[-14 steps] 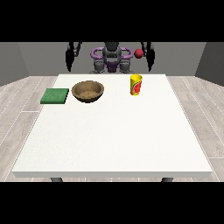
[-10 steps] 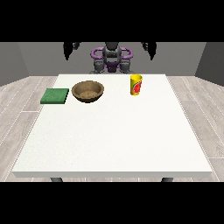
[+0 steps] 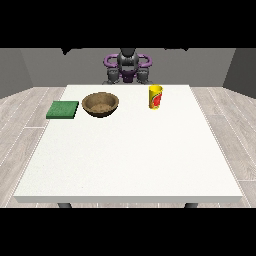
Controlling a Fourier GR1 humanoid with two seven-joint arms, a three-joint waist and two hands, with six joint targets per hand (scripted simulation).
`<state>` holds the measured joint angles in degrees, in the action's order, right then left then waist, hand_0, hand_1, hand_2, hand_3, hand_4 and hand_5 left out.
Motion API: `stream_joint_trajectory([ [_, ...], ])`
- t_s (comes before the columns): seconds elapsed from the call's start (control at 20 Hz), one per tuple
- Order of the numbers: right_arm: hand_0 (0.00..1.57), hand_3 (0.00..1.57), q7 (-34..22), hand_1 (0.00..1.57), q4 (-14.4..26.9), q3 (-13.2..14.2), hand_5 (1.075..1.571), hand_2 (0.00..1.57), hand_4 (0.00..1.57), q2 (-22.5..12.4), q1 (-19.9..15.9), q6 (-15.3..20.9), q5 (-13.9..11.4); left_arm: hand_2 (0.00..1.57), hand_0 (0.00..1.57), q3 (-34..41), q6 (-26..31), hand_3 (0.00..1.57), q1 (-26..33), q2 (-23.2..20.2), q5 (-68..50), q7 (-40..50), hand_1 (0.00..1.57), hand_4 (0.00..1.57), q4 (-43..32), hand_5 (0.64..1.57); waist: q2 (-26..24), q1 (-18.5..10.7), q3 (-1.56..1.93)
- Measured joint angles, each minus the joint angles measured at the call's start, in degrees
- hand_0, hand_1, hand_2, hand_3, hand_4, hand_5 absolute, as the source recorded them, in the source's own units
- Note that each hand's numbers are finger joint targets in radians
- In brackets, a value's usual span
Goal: Pick the cup and pour the ball into the bowl, then pick the bowl and place it on the pad
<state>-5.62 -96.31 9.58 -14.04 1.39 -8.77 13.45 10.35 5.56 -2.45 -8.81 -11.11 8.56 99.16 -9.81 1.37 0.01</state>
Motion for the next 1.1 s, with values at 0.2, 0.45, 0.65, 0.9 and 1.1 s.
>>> stream_joint_trajectory([
  [0.2,0.0,0.0,0.79,0.0,-1.12,1.83,1.57,0.0,0.0,-0.46,-1.03,-1.89,1.83,0.0,0.0,2.8,1.8,0.0,-0.92,-1.04,-1.8,-4.13,0.0,0.0,-1.6,1.541,3.97,0.3,-0.01],
  [0.45,0.0,0.0,5.49,0.0,1.45,2.49,1.57,0.0,0.0,0.48,-3.43,-2.38,0.73,0.0,0.0,3.24,1.94,0.0,-3.84,-0.45,-0.42,-10.99,0.0,0.0,-5.42,1.529,9.83,0.48,-0.01],
  [0.65,0.0,0.0,9.34,0.0,3.01,2.05,1.571,0.0,0.0,1.12,-3.5,-3.72,-0.31,0.0,0.0,2.23,1.11,0.0,-3.7,1.74,2.98,-19.37,0.0,0.0,-10.73,1.526,13.1,1.63,-0.02],
  [0.9,0.0,0.0,12.64,0.0,5.28,1.68,1.571,0.0,0.0,1.98,-4.68,-3.65,-2.23,0.0,0.0,1.4,-0.1,0.0,-4.84,3.64,6.25,-28.86,0.0,0.0,-19.47,1.52,15.52,2.16,-0.02],
  [1.1,0.0,0.0,14.71,0.0,6.66,2.29,1.57,0.0,0.0,1.3,-5.97,-4.83,-2.27,0.0,0.0,0.65,-3.16,0.0,-7.04,6.0,8.9,-35.77,0.0,0.0,-26.56,1.528,17.86,3.68,-0.02],
])
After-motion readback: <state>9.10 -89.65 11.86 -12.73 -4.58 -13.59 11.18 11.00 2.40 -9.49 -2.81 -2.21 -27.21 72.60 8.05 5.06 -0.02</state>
